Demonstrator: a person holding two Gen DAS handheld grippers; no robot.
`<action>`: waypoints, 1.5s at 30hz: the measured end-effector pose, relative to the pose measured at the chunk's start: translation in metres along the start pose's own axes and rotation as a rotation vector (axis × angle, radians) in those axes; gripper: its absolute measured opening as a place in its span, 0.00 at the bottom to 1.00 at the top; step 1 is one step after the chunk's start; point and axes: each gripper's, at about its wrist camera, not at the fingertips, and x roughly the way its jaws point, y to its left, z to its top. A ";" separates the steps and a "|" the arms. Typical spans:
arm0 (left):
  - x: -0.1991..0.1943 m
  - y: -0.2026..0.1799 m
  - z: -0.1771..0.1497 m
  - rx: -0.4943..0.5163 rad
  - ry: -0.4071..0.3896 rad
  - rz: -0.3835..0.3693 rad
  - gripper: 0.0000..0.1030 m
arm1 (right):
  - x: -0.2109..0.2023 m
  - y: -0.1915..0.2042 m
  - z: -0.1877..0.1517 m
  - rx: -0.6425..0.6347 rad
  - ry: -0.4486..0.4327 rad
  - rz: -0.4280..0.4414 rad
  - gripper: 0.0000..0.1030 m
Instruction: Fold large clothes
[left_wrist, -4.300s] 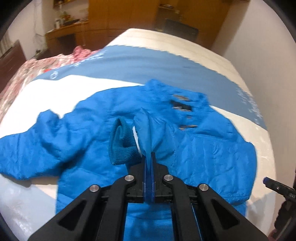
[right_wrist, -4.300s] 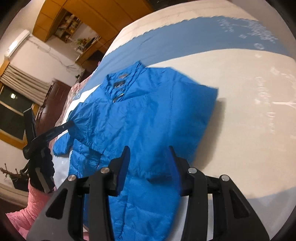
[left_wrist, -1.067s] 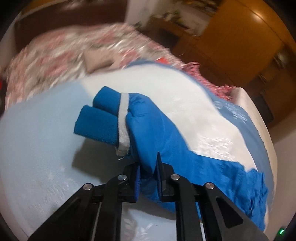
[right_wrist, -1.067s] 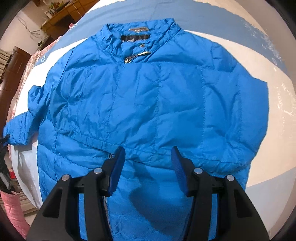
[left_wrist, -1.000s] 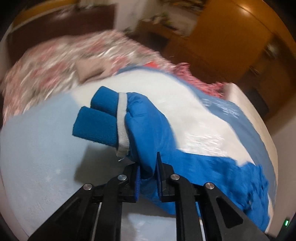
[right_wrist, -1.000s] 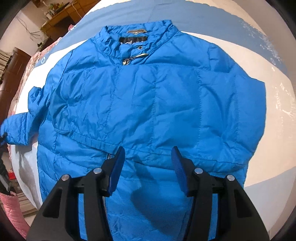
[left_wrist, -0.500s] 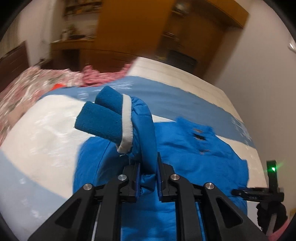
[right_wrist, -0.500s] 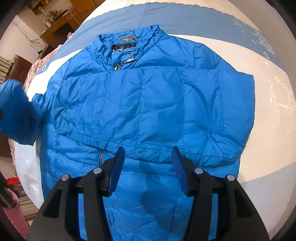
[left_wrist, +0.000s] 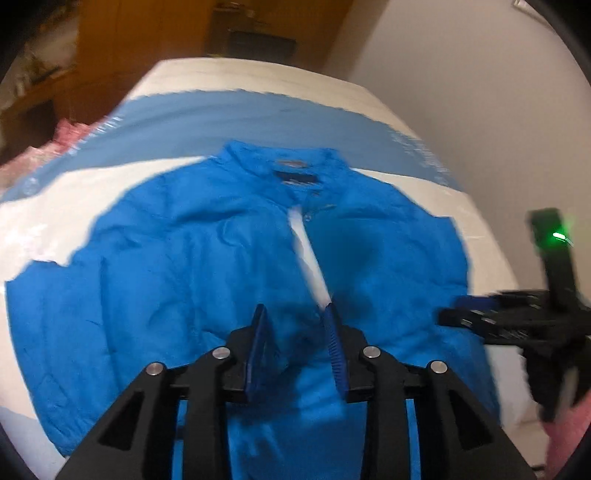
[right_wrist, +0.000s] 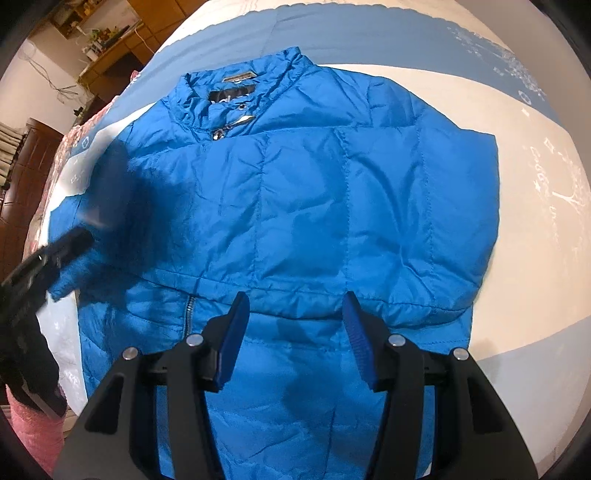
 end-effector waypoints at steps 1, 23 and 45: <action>-0.002 0.002 0.001 -0.006 -0.003 -0.003 0.33 | 0.000 0.002 0.001 -0.003 0.000 0.008 0.51; 0.015 0.084 -0.011 -0.202 0.091 0.242 0.32 | 0.067 0.093 0.067 -0.138 0.117 0.190 0.22; 0.018 0.066 0.020 -0.144 0.049 0.251 0.32 | -0.006 -0.107 0.029 0.144 -0.021 -0.055 0.08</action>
